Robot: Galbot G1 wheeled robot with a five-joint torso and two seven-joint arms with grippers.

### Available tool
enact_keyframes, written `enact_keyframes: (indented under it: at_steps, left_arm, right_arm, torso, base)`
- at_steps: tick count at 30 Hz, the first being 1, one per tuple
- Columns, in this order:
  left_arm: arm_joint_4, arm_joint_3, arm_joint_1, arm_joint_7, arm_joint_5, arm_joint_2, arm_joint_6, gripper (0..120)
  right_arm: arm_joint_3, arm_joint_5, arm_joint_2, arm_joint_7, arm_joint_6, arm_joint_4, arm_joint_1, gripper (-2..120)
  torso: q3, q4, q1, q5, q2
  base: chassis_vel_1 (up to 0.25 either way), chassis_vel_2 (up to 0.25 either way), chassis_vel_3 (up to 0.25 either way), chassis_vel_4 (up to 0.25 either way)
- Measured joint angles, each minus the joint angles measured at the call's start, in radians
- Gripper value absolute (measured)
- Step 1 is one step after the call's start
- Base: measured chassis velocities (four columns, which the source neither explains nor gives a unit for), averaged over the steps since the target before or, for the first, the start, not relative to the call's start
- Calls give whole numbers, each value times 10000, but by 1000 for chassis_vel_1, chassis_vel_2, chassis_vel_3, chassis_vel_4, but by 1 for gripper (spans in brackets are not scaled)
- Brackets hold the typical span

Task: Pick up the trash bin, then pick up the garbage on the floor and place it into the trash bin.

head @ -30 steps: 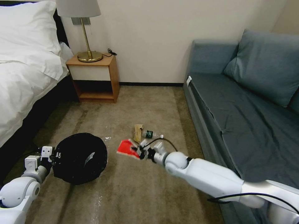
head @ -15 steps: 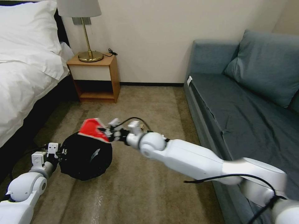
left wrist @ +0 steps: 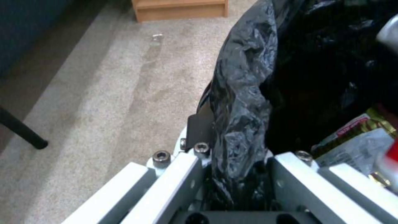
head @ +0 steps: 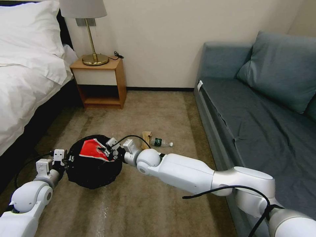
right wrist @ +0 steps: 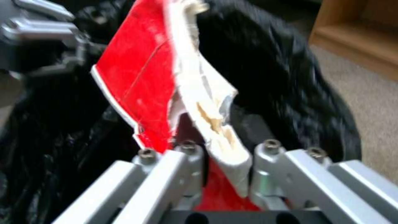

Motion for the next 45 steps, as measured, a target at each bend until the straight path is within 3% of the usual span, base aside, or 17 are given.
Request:
enact_keyframes:
  at_steps: [11, 13, 18, 21, 30, 45]
  left_arm:
    - [-123, -115, 155, 8, 17, -86, -37, 1]
    - [-160, -179, 250, 13, 32, -107, -79, 1]
    - [-176, -241, 306, 19, 31, -107, -116, 1]
    - [-177, -321, 337, 30, 22, -119, -152, 1]
    - [-172, -303, 336, 35, 17, -104, -168, 1]
    - [-549, -264, 774, 79, 263, -336, -176, 1]
  right_arm:
    - [175, -59, -21, 811, -145, 549, -161, 56]
    - [246, -48, -91, 1233, -301, 829, -182, 70]
    - [305, -30, -152, 1450, -417, 1013, -182, 81]
    - [221, 18, -202, 1568, -532, 1262, -192, 96]
    - [-738, 352, -458, 1608, -1042, 1830, 268, 100]
    - [-2990, 1842, -668, 878, -1797, 2410, 3198, 100]
  torso:
    - [-1, 0, -1, 0, 0]
    - [-1, 0, -1, 1, 0]
    - [-1, 0, 0, 1, 0]
    - [-2, 0, -1, 1, 0]
    - [-1, 0, 0, 1, 0]
    - [0, 0, 0, 1, 0]
  base:
    - [0, 0, 0, 0]
    - [0, 0, 0, 0]
    - [0, 0, 0, 0]
    - [0, 0, 0, 0]
    - [0, 0, 0, 0]
    - [0, 0, 0, 0]
